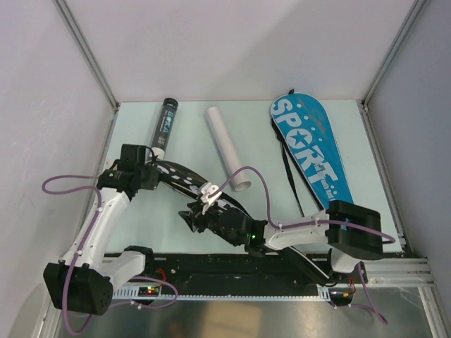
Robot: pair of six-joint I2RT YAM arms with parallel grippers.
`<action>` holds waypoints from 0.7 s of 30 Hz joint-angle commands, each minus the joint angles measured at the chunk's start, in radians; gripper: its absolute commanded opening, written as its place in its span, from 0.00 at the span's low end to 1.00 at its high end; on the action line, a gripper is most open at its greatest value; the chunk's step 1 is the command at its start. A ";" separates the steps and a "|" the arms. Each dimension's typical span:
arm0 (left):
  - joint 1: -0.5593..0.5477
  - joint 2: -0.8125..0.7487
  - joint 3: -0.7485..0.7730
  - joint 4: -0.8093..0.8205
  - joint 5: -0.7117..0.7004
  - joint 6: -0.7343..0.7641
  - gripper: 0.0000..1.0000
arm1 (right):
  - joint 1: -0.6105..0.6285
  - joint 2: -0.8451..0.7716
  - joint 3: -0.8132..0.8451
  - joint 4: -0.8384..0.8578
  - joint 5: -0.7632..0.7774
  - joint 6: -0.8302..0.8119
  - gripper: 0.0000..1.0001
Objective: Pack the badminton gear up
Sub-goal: Zip the racket bag at the center of the board.
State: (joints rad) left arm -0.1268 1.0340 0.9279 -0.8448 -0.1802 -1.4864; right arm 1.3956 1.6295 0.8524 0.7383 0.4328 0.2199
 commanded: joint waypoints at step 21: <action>0.070 -0.119 -0.025 -0.046 0.230 -0.110 0.00 | -0.103 0.280 0.115 0.437 0.125 -0.052 0.60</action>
State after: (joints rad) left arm -0.0742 0.9638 0.8917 -0.8345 -0.1226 -1.5188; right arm 1.3369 1.8671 0.9283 1.0847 0.4957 0.2058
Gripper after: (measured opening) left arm 0.107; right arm 0.606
